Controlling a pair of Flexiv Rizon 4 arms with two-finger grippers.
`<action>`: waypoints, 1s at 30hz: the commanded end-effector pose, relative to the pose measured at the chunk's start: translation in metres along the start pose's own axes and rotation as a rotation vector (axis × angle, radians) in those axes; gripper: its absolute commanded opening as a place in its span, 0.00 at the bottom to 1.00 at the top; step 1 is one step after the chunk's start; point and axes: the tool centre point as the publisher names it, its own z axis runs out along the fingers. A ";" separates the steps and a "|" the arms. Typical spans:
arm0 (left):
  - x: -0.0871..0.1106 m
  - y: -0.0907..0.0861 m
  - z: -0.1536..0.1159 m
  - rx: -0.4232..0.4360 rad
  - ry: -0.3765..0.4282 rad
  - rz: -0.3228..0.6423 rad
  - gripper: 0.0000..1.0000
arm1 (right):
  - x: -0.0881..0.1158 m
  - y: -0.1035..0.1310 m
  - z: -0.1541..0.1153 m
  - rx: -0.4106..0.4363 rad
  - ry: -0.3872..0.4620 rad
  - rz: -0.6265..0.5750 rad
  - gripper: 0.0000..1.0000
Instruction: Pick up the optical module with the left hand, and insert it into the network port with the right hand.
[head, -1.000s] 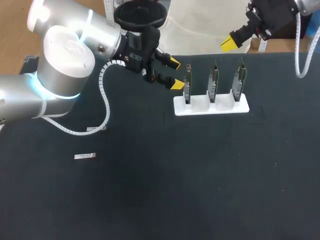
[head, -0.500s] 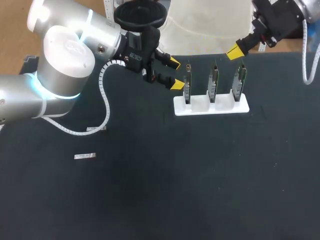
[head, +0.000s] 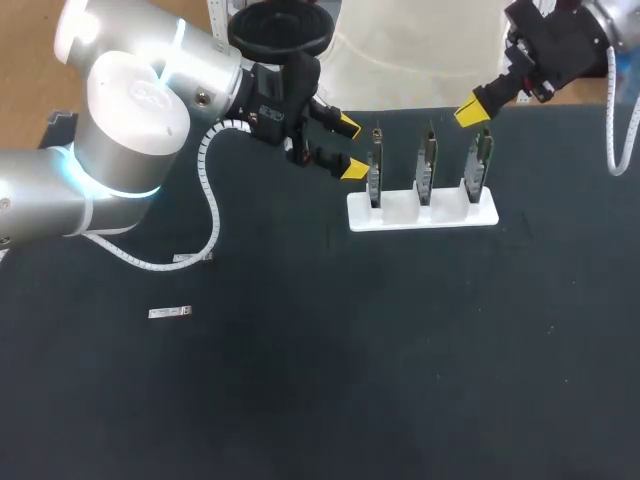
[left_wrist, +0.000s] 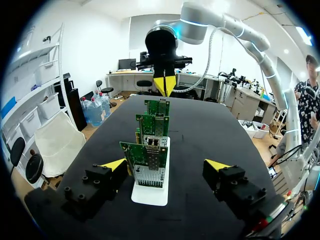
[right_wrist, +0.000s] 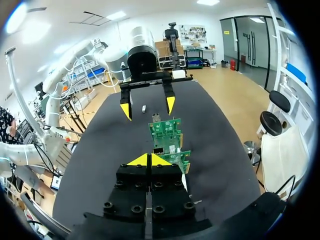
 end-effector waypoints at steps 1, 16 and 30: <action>-0.001 0.002 0.000 0.004 0.005 -0.001 1.00 | -0.001 -0.004 0.001 -0.004 0.000 -0.001 0.00; -0.001 0.002 0.000 0.004 0.005 -0.001 1.00 | -0.001 -0.007 0.004 0.031 0.013 0.001 1.00; -0.001 0.002 0.000 0.004 0.005 -0.001 1.00 | -0.001 -0.007 0.004 0.031 0.013 0.001 1.00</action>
